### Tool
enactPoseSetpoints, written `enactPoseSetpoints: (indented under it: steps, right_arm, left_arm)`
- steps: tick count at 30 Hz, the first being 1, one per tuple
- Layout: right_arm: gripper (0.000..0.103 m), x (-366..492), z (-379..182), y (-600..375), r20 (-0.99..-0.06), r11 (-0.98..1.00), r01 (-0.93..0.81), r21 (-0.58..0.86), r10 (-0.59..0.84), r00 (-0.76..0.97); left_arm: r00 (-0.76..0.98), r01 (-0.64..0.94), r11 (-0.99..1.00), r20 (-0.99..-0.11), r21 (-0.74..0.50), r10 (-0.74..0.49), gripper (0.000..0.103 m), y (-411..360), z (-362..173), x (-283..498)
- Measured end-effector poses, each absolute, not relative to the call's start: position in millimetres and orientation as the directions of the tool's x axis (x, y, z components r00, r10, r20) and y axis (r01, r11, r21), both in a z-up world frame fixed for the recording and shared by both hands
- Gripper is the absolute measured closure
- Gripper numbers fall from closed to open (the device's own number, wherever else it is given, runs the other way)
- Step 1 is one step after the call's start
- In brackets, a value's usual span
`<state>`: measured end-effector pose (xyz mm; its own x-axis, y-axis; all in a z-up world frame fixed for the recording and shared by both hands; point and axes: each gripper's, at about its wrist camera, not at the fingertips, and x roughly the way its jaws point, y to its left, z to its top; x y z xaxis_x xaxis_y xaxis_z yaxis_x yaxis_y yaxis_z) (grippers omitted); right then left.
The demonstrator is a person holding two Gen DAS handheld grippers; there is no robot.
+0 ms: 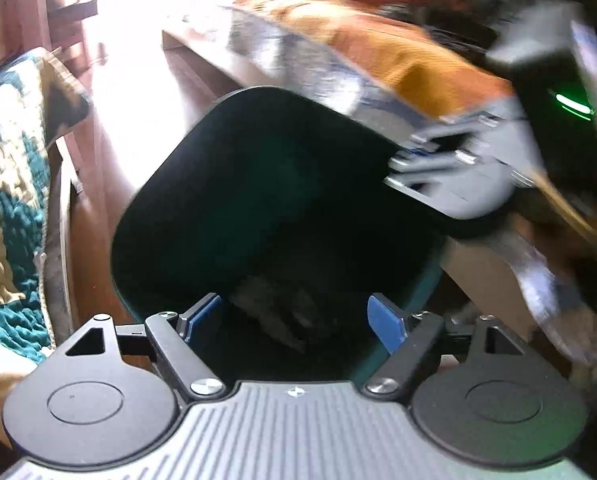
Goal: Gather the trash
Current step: 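Lift the foil over the bin and open the left tool, then grasp the purple-silver wrapper from the pile with the left tool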
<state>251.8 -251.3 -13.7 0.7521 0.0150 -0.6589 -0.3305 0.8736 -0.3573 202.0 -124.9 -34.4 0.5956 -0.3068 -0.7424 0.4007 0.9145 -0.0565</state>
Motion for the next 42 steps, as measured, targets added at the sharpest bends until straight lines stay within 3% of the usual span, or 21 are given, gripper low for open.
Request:
enactPoseSetpoints:
  steps: [5,9,13,16,24,31,32,34,35,36,39,42]
  right_arm:
    - [0.100,252.2,-14.3,-251.9,-0.659,0.875,-0.328,-0.355,0.014,0.752]
    - [0.099,252.7,-13.9,-251.5,-0.661,0.875,-0.333,-0.353,0.019,0.750]
    - [0.099,253.2,-13.1,-250.1,-0.664,0.872,-0.342,-0.349,0.027,0.747]
    - [0.098,253.0,-12.1,-249.5,-0.667,0.874,-0.345,-0.343,0.032,0.744]
    - [0.097,254.5,-9.9,-246.8,-0.676,0.877,-0.359,-0.320,0.054,0.735]
    - [0.097,255.7,-9.6,-248.7,-0.679,0.882,-0.358,-0.308,0.060,0.731]
    - [0.097,256.3,-9.4,-249.3,-0.680,0.884,-0.356,-0.304,0.060,0.731]
    - [0.097,257.6,-9.2,-249.0,-0.680,0.885,-0.354,-0.302,0.060,0.731]
    - [0.097,258.0,-9.2,-248.8,-0.679,0.886,-0.353,-0.300,0.061,0.731]
    - [0.097,258.2,-9.2,-248.4,-0.679,0.886,-0.353,-0.300,0.062,0.731]
    - [0.097,257.4,-9.6,-247.9,-0.677,0.885,-0.355,-0.303,0.062,0.733]
    - [0.097,255.8,-9.5,-248.0,-0.676,0.884,-0.356,-0.304,0.063,0.734]
  left_arm:
    - [0.473,0.595,0.803,-0.802,-0.014,-0.365,0.023,-140.9,-59.5,160.4]
    - [0.312,0.694,0.720,-0.898,-0.008,-0.310,0.023,-161.6,-117.3,140.6]
    - [0.353,0.769,0.621,-0.911,0.153,-0.212,0.023,-178.6,-169.5,119.5]
    - [0.352,0.829,0.522,-0.912,0.198,-0.212,0.023,-193.4,-193.9,106.8]
    - [0.379,0.923,0.024,-0.899,0.383,-0.220,0.023,-229.6,-255.9,52.5]
    - [0.340,0.940,0.105,-0.923,0.325,-0.178,0.023,-251.9,-285.5,66.6]
    - [0.328,0.943,0.121,-0.928,0.310,-0.176,0.028,-253.1,-286.9,69.4]
    - [0.332,0.940,0.136,-0.931,0.313,-0.152,0.052,-253.7,-288.9,73.2]
    - [0.329,0.939,0.148,-0.934,0.309,-0.135,0.069,-254.6,-290.8,77.2]
    - [0.324,0.938,0.168,-0.938,0.302,-0.124,0.078,-254.9,-292.1,81.2]
    - [0.319,0.929,0.237,-0.940,0.284,-0.124,0.095,-254.0,-290.0,89.9]
    - [0.334,0.904,0.333,-0.930,0.268,-0.156,0.100,-247.2,-278.0,98.3]
